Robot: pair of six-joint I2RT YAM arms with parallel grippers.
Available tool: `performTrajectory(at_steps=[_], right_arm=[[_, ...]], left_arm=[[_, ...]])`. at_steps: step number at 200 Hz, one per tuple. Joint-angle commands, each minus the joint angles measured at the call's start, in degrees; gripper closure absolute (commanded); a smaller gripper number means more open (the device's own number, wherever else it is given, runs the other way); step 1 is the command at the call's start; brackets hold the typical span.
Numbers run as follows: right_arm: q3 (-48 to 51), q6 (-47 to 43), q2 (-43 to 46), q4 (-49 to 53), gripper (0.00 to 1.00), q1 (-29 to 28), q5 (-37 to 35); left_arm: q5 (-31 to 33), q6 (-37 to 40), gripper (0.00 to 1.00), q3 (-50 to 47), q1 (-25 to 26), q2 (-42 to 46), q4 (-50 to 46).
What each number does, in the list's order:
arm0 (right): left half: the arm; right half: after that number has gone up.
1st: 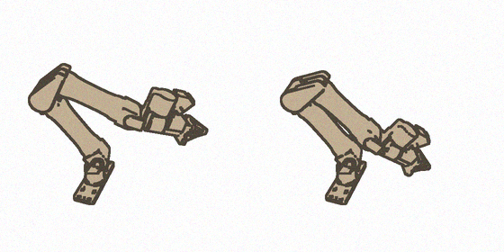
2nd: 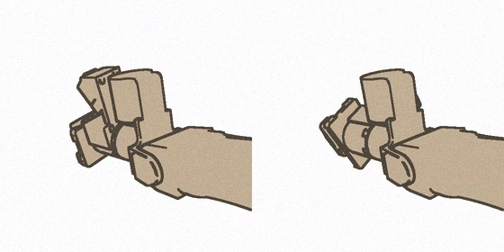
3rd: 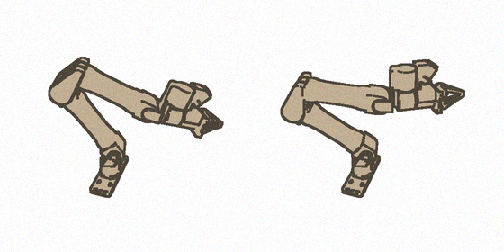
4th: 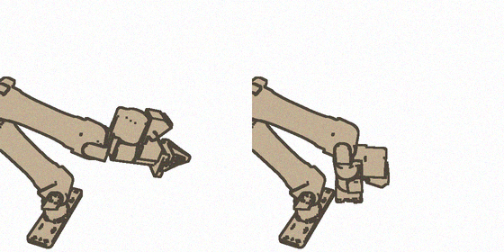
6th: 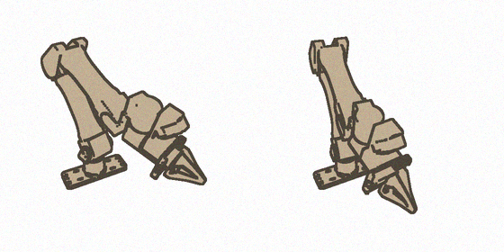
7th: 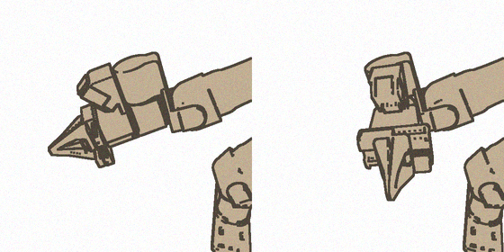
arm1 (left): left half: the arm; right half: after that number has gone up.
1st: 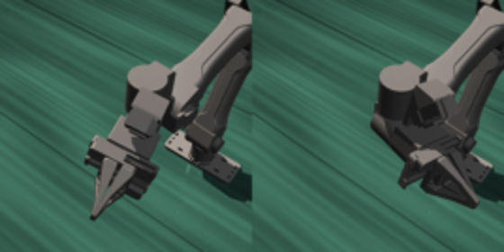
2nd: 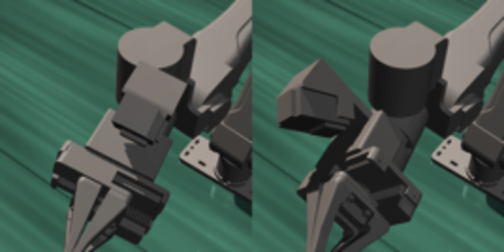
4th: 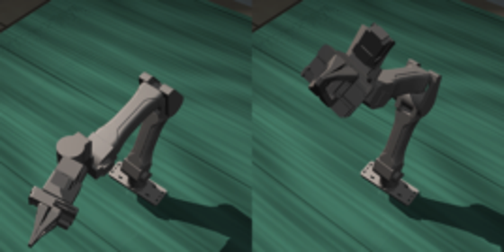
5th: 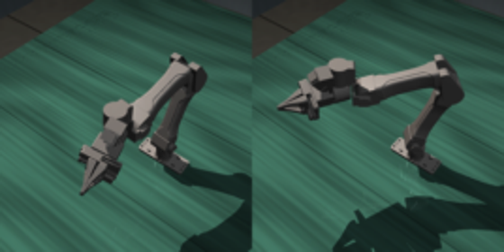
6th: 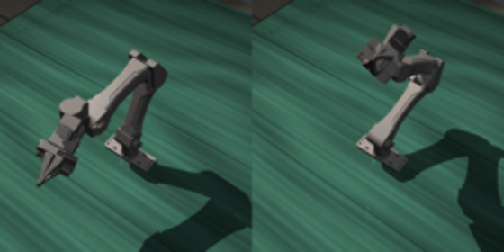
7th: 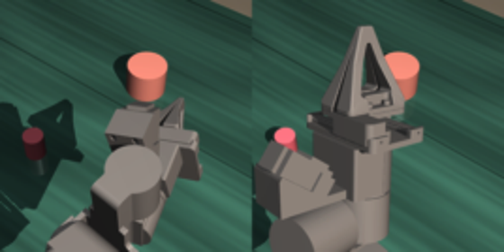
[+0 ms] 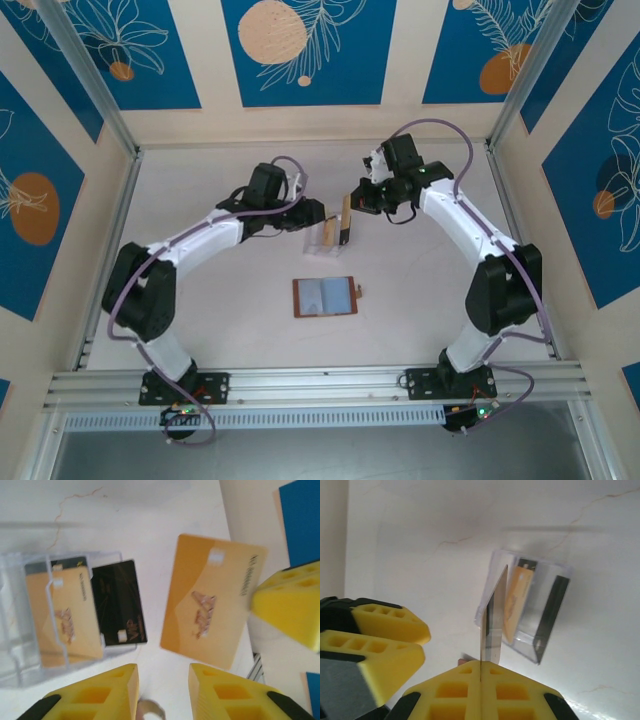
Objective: Put the credit cards into the card holder
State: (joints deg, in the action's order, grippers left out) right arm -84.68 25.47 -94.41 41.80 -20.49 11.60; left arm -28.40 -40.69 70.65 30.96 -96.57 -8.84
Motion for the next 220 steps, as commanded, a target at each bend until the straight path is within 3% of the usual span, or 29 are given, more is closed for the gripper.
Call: performTrajectory(at_steps=[1, 54, 99, 166, 220], right_arm=[[2.51, -0.43, 4.77, 1.2, 1.0, -1.38, 3.18], [16.04, 2.02, 11.84, -6.2, 1.0, -6.91, 6.89], [28.01, 4.6, 12.76, -17.71, 1.0, -11.36, 8.45], [40.2, 7.46, 12.34, -35.08, 1.0, -9.73, 11.58], [43.07, 8.28, 10.8, -40.59, 1.0, -7.69, 13.83]], left_arm=[[1.35, 5.51, 0.66, -3.4, -0.55, 4.18, -7.04], [8.68, 13.13, 0.54, -15.49, 2.91, 12.55, -15.63], [15.75, 14.14, 0.48, -19.15, 10.24, 10.74, -16.54], [24.71, 13.1, 0.47, -17.98, 14.67, 4.1, -15.55], [27.99, 12.06, 0.49, -18.88, 15.63, 1.37, -14.89]])
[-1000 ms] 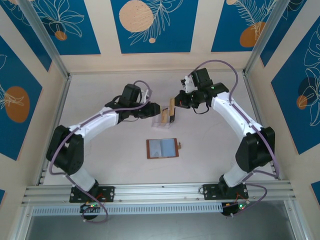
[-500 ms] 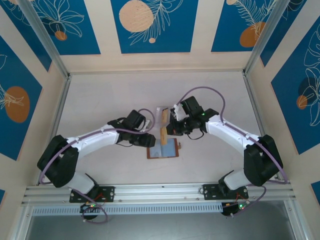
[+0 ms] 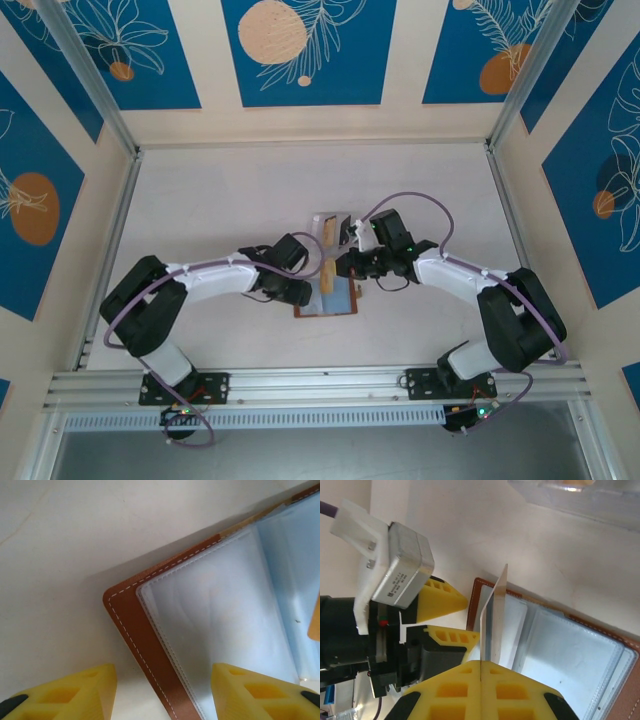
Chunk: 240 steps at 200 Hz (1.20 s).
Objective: Put the credit cards into the card holder
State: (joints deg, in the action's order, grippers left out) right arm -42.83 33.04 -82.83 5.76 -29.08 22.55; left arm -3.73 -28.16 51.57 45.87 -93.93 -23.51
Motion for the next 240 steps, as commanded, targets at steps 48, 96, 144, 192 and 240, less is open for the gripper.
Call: performTrajectory(at_steps=[48, 96, 144, 192, 240], right_arm=[[2.9, 1.42, -2.25, -7.98, 1.0, 1.35, 4.54], [4.73, 1.72, -2.85, -9.99, 1.0, 1.48, 5.15], [6.85, 2.38, -2.89, -12.12, 1.0, 2.14, 5.69], [7.64, 2.71, -3.3, -12.95, 1.0, 2.32, 6.04], [8.56, 4.05, -1.72, -14.2, 1.0, 2.62, 7.3]], left_arm=[[3.73, -1.06, 0.56, -1.21, 0.87, -2.11, 0.26], [3.55, -1.5, 0.57, -2.09, 0.95, -2.11, 0.69], [3.38, -1.69, 0.57, -2.01, 1.0, -2.31, 0.61], [3.2, -2.07, 0.57, -2.24, 1.02, -2.42, 0.92], [3.29, -2.01, 0.57, -2.13, 0.98, -2.49, 0.82]])
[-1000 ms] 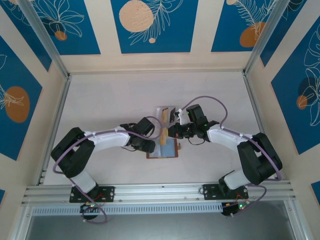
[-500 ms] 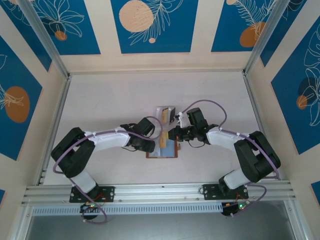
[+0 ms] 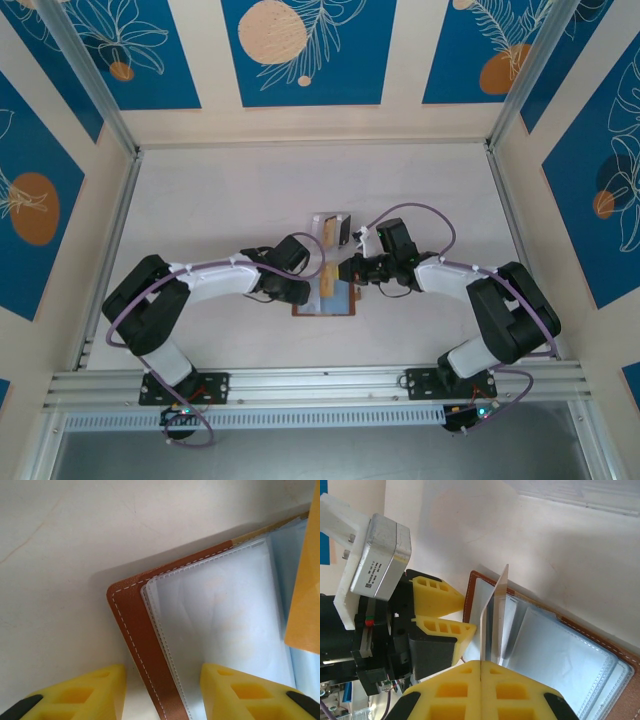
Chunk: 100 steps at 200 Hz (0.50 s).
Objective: Put the credit cards into the card holder
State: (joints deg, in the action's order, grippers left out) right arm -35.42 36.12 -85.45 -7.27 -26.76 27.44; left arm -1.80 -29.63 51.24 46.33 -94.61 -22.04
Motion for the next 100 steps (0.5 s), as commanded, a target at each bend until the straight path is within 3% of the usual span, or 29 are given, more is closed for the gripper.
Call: performTrajectory(at_steps=[1, 100], right_arm=[[1.15, 0.97, 0.99, -1.13, 1.0, 0.31, 2.42], [0.99, 0.29, -1.12, -0.59, 1.0, -0.31, 0.88]], left_arm=[[1.36, -0.58, 0.57, -1.83, 0.52, -1.85, -0.64], [1.45, -0.67, 0.57, -2.05, 0.52, -1.71, -0.6]])
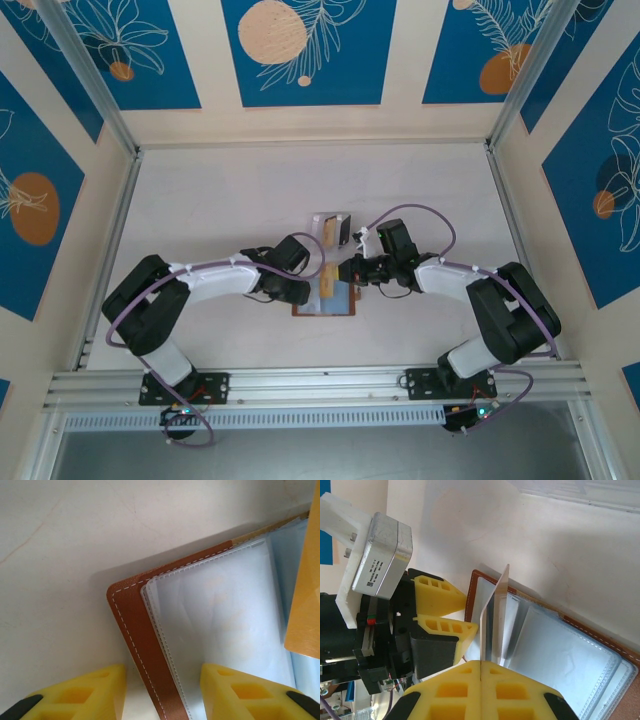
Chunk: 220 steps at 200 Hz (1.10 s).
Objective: Put the credit cards into the card holder
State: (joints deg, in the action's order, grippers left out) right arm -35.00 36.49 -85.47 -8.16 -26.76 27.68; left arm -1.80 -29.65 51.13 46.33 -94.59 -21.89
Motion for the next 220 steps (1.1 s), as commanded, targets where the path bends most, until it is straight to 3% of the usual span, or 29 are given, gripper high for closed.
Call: performTrajectory(at_steps=[1, 220], right_arm=[[0.56, -0.09, -1.14, 0.41, 1.0, -0.35, 0.58], [6.01, 2.29, 1.59, 0.43, 1.0, -3.64, -3.94]], left_arm=[[1.45, -0.66, 0.57, -1.93, 0.52, -1.69, -0.72], [1.1, -1.1, 0.57, -1.43, 0.44, -2.84, -0.35]])
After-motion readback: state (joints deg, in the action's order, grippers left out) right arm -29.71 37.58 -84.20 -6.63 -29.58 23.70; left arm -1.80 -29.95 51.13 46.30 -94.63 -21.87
